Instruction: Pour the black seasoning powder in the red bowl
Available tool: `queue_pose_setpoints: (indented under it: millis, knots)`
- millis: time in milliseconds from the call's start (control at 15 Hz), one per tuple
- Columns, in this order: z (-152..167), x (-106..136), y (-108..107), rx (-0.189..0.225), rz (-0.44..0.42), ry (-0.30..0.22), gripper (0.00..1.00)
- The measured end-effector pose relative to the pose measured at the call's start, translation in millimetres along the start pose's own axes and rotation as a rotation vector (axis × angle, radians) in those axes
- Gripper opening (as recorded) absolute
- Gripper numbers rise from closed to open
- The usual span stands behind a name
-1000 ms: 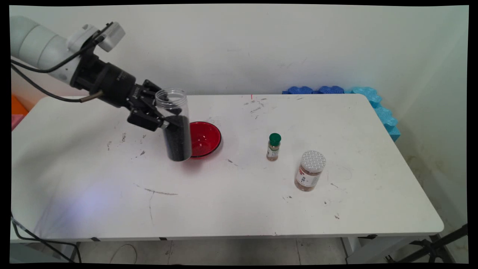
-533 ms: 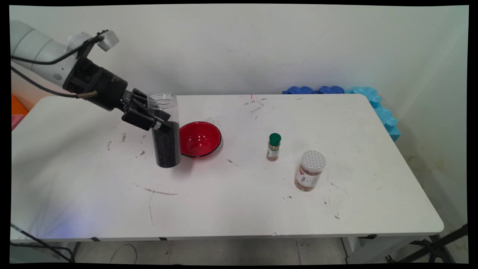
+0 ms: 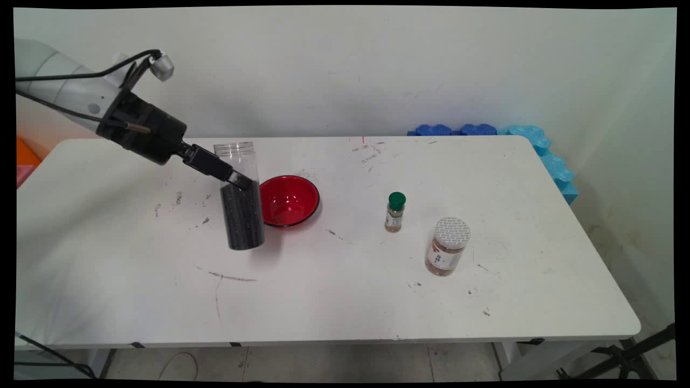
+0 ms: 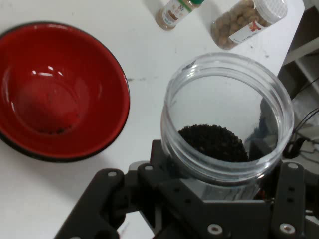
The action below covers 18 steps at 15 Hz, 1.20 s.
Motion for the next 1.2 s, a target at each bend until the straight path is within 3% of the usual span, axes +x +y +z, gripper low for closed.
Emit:
queue_pose_setpoints:
  millis: [467, 1200]
  knots:
    - [14, -2, -5, -0.029, -0.238, -0.009, 0.0]
    - [33, -2, -8, -0.084, -0.537, -0.023, 0.0]
